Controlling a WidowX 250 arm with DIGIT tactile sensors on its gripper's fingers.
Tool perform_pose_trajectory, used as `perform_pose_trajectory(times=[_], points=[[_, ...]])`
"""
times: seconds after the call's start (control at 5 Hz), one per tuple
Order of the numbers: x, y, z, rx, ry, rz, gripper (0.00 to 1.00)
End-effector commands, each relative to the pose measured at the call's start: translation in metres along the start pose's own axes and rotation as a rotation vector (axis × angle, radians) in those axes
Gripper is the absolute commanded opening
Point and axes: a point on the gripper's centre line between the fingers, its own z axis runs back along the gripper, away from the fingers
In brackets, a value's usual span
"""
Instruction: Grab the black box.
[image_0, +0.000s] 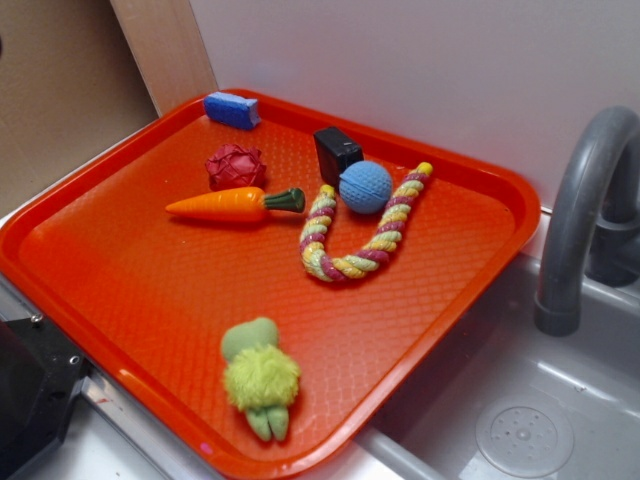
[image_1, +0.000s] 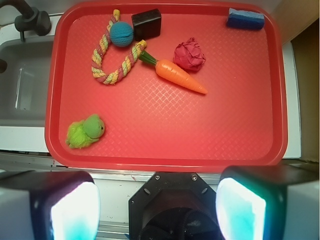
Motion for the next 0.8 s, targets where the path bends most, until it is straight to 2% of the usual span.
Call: perform_pose_trajectory(times=[0.0, 0.2, 0.4, 0.6], points=[[0.000, 0.000, 0.000, 0.000, 0.000, 0.000, 1.00], [0.046, 0.005, -0.040, 0.018, -0.042, -0.013, 1.00], [0.095, 0.004, -0.062, -0.014, -0.093, -0.007, 1.00], [0.142, -0.001, -0.088, -0.031, -0.088, 0.012, 1.00]])
